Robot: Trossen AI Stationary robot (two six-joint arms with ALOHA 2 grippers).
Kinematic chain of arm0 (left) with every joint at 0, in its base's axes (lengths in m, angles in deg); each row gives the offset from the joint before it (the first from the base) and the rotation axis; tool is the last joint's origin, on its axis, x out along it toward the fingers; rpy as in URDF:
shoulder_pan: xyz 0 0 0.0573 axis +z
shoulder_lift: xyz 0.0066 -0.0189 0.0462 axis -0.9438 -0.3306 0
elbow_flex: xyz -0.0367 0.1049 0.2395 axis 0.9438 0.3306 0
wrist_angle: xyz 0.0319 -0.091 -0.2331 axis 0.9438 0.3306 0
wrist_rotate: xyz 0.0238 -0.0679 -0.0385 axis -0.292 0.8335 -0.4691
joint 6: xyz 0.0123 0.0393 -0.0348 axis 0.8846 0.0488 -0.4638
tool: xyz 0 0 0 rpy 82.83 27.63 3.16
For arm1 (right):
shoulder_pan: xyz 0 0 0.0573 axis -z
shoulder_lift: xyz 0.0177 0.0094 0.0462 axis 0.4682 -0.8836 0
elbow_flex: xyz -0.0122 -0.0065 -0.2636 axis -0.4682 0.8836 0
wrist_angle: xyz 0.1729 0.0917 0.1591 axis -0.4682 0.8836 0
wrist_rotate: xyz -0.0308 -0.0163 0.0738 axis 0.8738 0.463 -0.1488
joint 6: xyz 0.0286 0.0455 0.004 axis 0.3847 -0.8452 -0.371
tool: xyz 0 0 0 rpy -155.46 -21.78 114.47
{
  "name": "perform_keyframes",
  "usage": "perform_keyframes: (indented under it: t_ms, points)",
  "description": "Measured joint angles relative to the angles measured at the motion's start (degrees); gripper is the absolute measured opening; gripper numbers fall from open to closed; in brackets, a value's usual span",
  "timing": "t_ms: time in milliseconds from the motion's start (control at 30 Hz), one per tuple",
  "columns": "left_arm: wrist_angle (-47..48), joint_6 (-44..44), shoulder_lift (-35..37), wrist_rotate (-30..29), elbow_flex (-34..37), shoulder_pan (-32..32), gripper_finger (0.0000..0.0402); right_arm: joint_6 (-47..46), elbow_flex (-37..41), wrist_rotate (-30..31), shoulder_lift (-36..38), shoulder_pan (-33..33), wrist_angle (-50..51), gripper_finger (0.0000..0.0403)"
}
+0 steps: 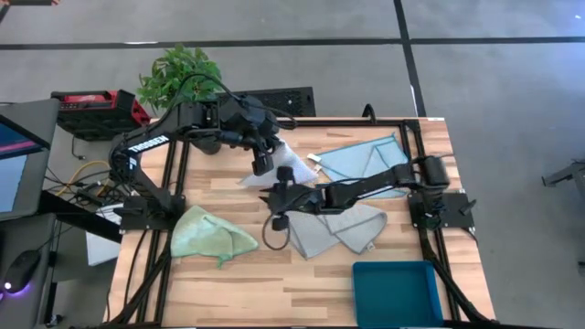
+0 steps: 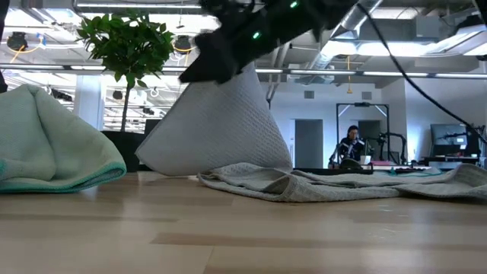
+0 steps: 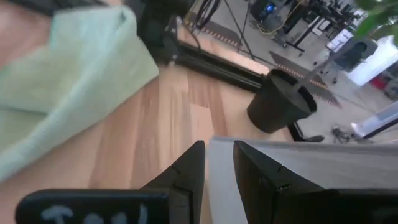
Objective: Fold microfiber towels
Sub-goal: Fold the gray microfiber cloth
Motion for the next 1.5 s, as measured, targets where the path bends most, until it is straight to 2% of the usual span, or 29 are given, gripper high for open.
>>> perform_keyframes:
  t_ms: [333, 533, 667, 1100, 1400, 1500]
  points:
    - [0.3, -1.3, 0.0, 0.0, 0.0, 1.3, 0.0, 8.5, -12.1, 0.0, -10.4, 0.7, 0.2, 0.0108]
    - [0.4, -3.1, 0.0, 0.0, 0.0, 1.3, 0.0, 7.9, -13.6, 0.7, -10.8, 1.8, 0.2, 0.0108]
    - [0.5, -3.8, 0.0, 0.0, 0.0, 1.3, 0.0, 4.1, -13.4, 5.8, -10.2, 3.0, 2.9, 0.0108]
    - [2.7, -3.7, 0.7, -0.4, 0.0, 1.3, 0.0, -13.4, -13.3, 6.1, -6.4, 1.8, 36.8, 0.0108]
    - [15.9, -6.8, 0.8, -0.6, 0.0, 1.0, 0.0, -19.0, -13.2, 6.3, -2.2, 0.9, 55.6, 0.0107]
    - [20.7, -8.8, 0.8, -0.6, 0.0, 0.5, 0.0, -19.2, -13.5, 7.4, -1.9, 1.7, 58.3, 0.0107]
